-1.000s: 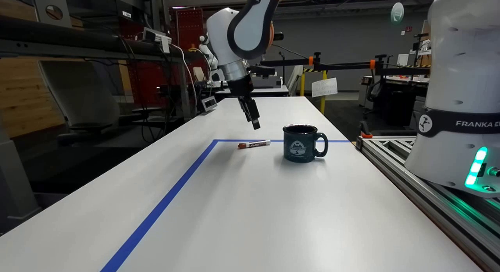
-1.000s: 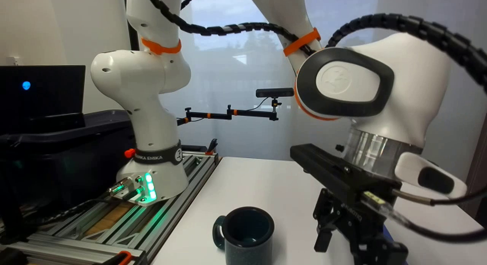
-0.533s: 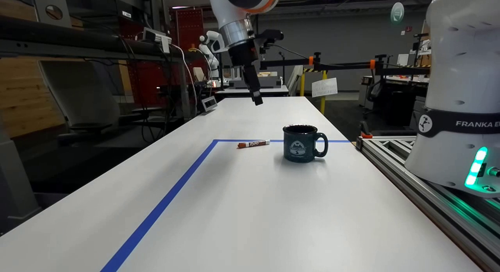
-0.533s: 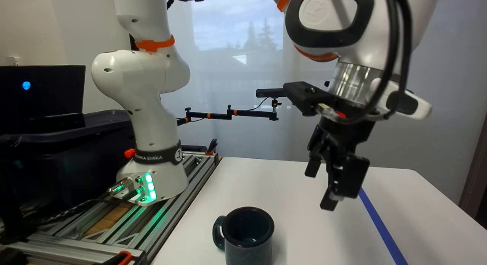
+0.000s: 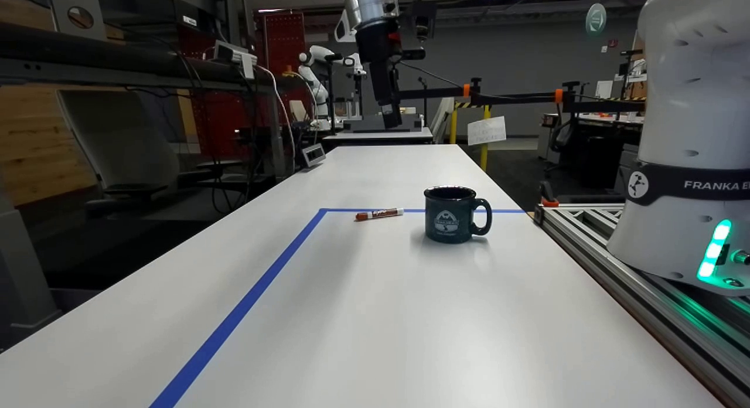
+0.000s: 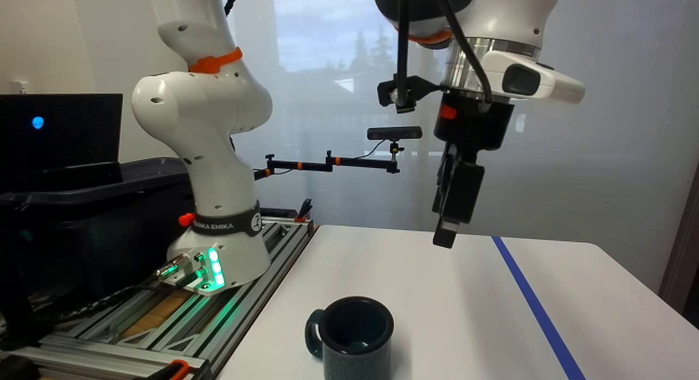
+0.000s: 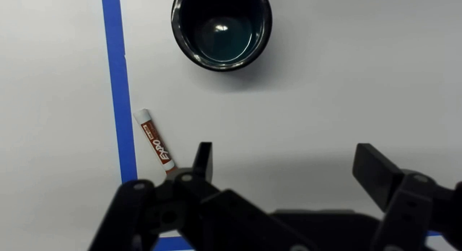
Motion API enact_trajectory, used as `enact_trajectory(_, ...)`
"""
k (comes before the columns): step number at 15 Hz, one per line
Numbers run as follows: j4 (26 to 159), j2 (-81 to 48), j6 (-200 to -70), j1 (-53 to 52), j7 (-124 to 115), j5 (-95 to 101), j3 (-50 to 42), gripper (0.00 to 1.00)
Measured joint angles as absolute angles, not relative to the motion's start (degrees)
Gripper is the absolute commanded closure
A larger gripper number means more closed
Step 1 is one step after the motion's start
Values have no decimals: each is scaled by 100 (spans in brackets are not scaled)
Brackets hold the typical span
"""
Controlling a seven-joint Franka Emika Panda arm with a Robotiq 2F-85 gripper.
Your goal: Remove the marker from the mug
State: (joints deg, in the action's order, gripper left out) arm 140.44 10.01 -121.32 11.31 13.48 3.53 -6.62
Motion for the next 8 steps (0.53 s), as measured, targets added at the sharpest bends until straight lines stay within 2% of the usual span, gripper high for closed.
enact_trajectory(8, 14094, 1018, -12132, 1123, 1301, 353, -676, 0)
